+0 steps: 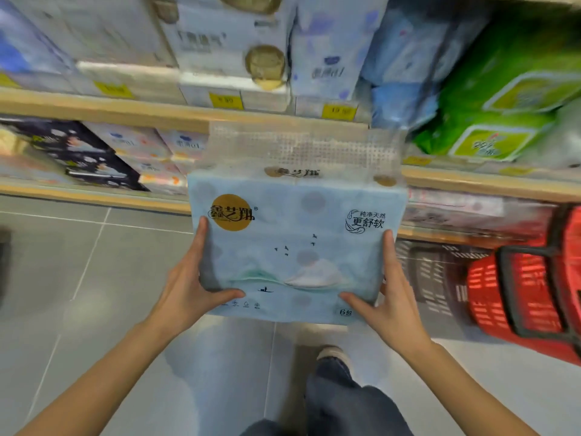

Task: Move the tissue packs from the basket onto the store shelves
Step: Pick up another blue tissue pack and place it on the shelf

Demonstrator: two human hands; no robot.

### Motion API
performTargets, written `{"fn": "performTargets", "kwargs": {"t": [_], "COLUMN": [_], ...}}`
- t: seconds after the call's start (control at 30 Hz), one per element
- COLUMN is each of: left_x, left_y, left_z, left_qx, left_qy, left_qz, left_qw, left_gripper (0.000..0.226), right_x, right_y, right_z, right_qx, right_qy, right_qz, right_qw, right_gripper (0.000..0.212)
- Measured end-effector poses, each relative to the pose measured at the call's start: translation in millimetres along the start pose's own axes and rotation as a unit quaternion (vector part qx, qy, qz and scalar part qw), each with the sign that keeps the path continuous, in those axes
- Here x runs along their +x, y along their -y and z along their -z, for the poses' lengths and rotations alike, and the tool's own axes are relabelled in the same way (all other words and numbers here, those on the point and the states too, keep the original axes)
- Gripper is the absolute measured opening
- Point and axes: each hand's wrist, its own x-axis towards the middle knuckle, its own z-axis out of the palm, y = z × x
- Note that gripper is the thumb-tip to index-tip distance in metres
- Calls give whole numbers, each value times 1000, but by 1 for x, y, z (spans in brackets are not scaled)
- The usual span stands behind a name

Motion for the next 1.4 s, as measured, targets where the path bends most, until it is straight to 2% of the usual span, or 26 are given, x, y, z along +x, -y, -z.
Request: {"fn": "performTargets", "kwargs": {"t": [0.13, 0.33, 0.53, 0.7, 1.0, 1.17, 1.4], "left_x": [-35, -85, -115, -141, -189, -210, -222], "left_y": [-89, -224, -356, -464, -623, -699, -792], "left_z": [61, 154, 232, 275, 303, 294, 262], "left_qx": [-11, -20, -12, 5, 9, 14, -14], "left_qy": [-5, -28, -56, -96, -155, -198, -240], "left_qz": [-20, -97, -222, -331, -444, -490, -519], "left_qw": [1000, 995, 973, 939, 882, 849, 820], "left_gripper": [123, 122, 121, 120, 124, 127, 127], "right_x": [-20, -48, -64, -78, -113, -122, -113], "right_y": [90, 227, 344, 418, 505, 525, 533], "right_z": [67, 168, 267, 351, 494, 572, 678], "right_qx": [7, -7, -16, -40, -40, -51, -56], "right_qy": [-32, -91, -173, -245, -306, -329, -321], "right_qz": [20, 67, 133, 193, 290, 343, 414], "right_qw": [999, 994, 976, 949, 906, 878, 850], "right_gripper": [119, 112, 119, 117, 116, 115, 116]}}
